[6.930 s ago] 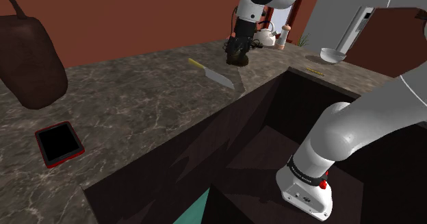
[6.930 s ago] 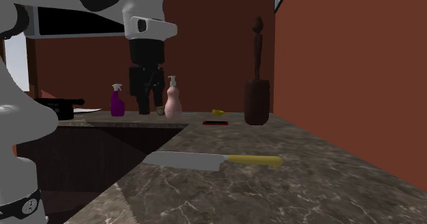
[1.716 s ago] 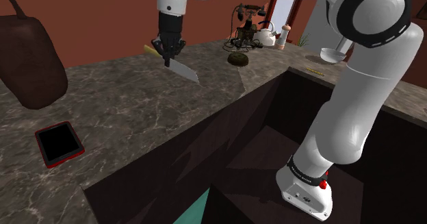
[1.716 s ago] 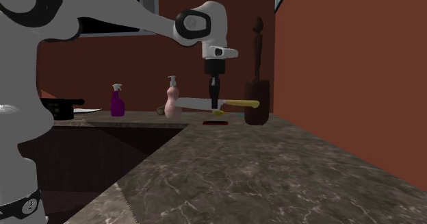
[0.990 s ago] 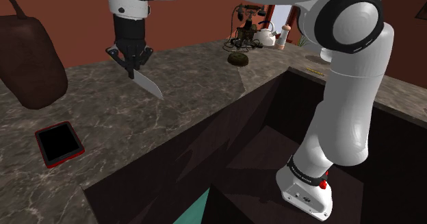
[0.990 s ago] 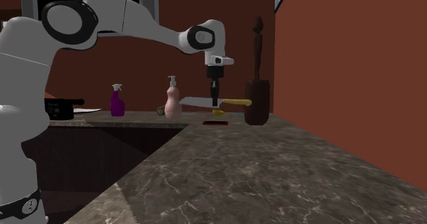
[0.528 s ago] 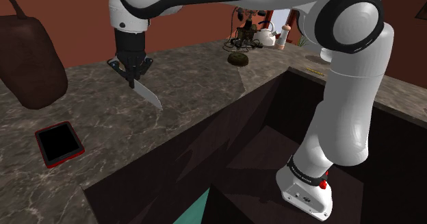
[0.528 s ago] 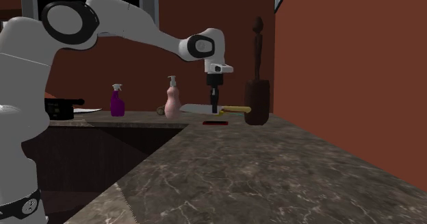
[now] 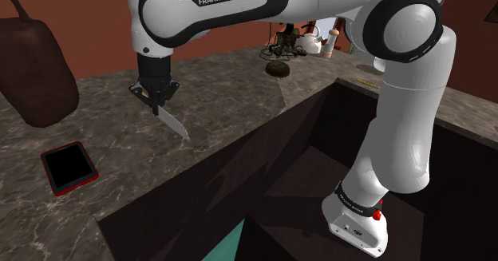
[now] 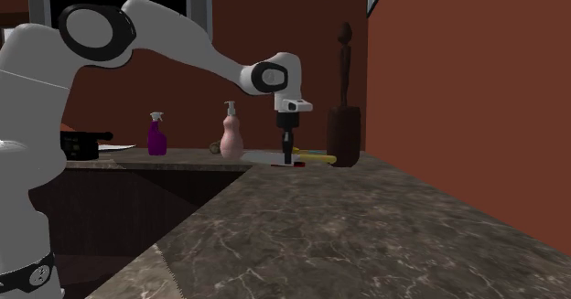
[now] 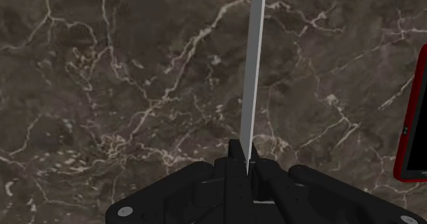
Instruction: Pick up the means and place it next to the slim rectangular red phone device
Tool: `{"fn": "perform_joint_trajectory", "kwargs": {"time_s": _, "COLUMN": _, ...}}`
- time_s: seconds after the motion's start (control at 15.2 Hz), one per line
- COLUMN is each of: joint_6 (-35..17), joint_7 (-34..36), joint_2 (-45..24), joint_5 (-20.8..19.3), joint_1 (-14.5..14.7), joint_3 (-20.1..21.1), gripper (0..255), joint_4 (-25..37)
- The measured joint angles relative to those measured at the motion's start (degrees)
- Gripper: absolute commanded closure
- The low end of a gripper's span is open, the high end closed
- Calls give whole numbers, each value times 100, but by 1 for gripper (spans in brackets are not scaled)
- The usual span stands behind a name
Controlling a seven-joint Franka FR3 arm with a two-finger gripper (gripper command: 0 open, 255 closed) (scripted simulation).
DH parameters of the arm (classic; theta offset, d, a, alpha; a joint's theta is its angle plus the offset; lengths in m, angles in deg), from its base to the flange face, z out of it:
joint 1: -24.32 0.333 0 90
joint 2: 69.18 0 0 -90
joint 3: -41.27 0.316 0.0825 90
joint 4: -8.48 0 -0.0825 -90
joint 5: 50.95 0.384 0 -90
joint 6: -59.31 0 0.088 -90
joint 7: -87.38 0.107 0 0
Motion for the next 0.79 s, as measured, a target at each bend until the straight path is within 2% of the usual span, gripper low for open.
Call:
{"fn": "perform_joint_trajectory", "kwargs": {"time_s": 0.33, "joint_6": -323, "joint_7": -11, "joint_2": -45, "joint_5": -6, "joint_1": 0, "joint_3": -4, "gripper": 255, "joint_4": -280}}
{"fn": "perform_joint_trajectory", "kwargs": {"time_s": 0.73, "joint_6": -363, "joint_7": -12, "joint_2": -55, "joint_5": -8, "joint_1": 1, "joint_3": -5, "gripper": 255, "joint_4": -308}}
{"fn": "perform_joint_trajectory", "kwargs": {"time_s": 0.79, "joint_6": -363, "joint_7": -12, "joint_2": -55, "joint_5": -8, "joint_1": 1, "joint_3": -5, "gripper": 0, "joint_4": -308}}
